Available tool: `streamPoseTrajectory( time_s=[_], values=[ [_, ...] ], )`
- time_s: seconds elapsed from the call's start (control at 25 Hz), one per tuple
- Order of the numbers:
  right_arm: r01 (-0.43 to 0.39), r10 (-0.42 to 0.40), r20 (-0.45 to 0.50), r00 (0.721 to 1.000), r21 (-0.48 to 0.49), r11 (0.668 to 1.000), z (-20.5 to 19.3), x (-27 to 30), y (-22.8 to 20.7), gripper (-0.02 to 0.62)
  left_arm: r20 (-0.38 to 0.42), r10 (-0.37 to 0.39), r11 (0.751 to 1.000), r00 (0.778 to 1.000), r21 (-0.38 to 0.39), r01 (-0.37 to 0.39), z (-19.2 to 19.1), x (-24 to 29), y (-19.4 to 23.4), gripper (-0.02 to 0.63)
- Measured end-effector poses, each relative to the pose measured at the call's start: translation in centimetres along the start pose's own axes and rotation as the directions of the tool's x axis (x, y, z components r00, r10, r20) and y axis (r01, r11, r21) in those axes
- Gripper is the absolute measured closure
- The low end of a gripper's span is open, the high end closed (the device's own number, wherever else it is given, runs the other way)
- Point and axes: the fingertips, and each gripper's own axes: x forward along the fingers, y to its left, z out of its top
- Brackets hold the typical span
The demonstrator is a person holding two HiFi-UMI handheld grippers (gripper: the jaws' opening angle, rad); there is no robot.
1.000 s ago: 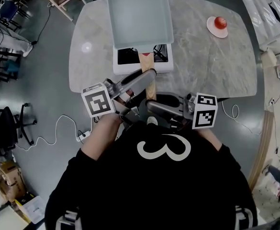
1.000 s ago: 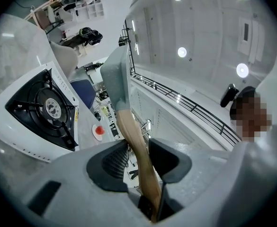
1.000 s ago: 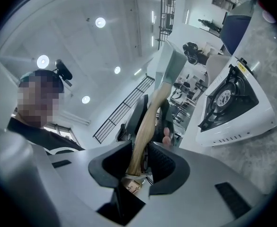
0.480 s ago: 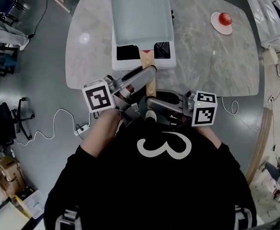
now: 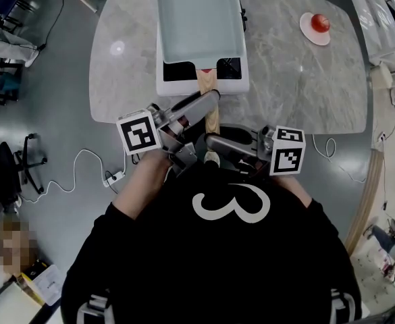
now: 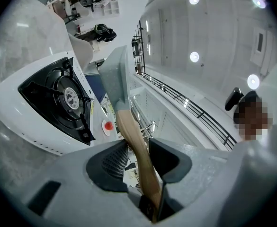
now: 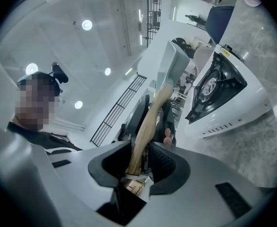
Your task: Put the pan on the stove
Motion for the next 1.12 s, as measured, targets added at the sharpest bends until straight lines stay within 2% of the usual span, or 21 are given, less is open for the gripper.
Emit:
streamPoseTrajectory(
  time_s=[1.12],
  values=[
    [0.044, -0.044, -0.003, 0.999, 0.093, 0.995, -1.4, 0.1, -2.2, 0.491, -0.005, 0.032, 0.993, 0.999, -0.117, -0.032, -1.3, -0.5, 3.1, 0.457]
  ],
)
